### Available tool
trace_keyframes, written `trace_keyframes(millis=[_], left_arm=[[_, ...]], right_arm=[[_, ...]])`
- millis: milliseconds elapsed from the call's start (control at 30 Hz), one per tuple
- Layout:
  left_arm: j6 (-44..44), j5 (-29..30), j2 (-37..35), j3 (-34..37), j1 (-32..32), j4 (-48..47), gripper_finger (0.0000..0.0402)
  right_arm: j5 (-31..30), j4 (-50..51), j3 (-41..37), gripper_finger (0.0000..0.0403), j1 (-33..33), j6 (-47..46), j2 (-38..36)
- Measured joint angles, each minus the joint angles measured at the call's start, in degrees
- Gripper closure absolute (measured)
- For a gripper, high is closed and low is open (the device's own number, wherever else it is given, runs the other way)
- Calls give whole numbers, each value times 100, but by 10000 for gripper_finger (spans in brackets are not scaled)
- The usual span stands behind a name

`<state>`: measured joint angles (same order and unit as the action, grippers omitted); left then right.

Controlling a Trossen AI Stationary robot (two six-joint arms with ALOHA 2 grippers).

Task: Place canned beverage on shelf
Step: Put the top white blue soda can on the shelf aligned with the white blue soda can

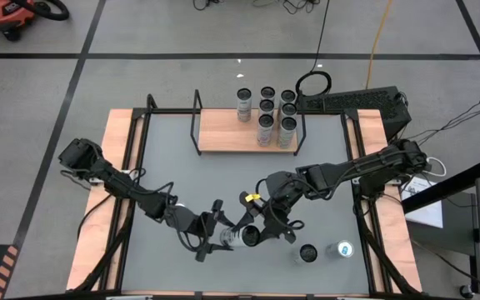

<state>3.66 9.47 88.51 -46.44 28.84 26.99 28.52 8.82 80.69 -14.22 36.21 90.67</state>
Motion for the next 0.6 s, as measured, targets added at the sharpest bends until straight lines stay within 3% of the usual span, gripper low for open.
trace_keyframes(millis=[200, 600], left_arm=[[17, -6, 0, 0, 0, -45, 156], [96, -38, 0, 0, 0, -119, 144]], right_arm=[[-20, 35, -3, 215, 2, -152, 0], [-302, 89, -3, 214, -28, -816, 0]])
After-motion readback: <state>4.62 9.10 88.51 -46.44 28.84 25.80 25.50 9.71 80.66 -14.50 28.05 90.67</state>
